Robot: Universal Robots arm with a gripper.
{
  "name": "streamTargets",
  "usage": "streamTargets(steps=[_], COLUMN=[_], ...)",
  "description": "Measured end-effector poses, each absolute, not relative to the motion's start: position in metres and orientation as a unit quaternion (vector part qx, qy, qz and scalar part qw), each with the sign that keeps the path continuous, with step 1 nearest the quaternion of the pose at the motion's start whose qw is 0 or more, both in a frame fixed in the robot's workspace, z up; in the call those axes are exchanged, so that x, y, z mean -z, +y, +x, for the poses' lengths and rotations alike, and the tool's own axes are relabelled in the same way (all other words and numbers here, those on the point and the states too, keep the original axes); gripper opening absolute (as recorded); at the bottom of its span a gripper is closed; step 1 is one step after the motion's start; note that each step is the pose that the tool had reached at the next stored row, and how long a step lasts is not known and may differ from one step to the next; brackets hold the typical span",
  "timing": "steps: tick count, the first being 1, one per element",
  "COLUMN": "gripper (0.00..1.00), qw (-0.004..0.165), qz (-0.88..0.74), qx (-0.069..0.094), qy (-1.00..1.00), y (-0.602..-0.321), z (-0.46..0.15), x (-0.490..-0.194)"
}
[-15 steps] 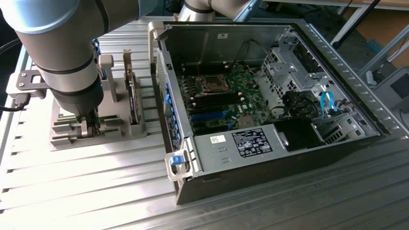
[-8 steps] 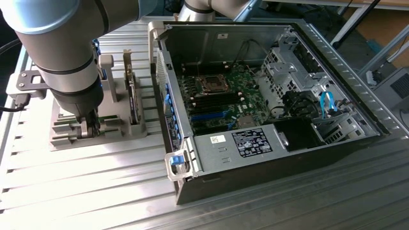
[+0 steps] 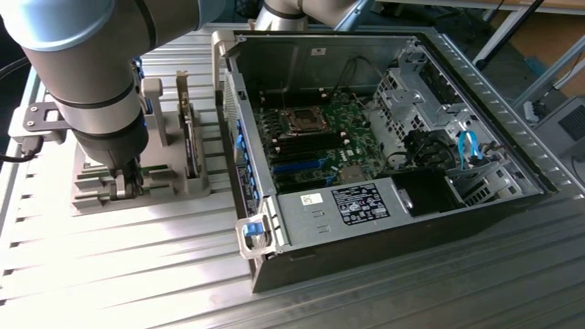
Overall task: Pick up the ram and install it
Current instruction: 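Pick up the ram and move it above insertion slot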
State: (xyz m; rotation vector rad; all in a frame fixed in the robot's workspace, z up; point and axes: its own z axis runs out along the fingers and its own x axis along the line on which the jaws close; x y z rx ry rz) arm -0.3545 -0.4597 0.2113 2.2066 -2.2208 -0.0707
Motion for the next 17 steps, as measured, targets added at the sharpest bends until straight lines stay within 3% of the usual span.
streamTargets(steps=[17], gripper=[0.22], qw=[0.005], qz=[0.712], qx=[0.023], qy=[-0.702], y=[-0.4598], z=[-0.3526], x=[-0.2110])
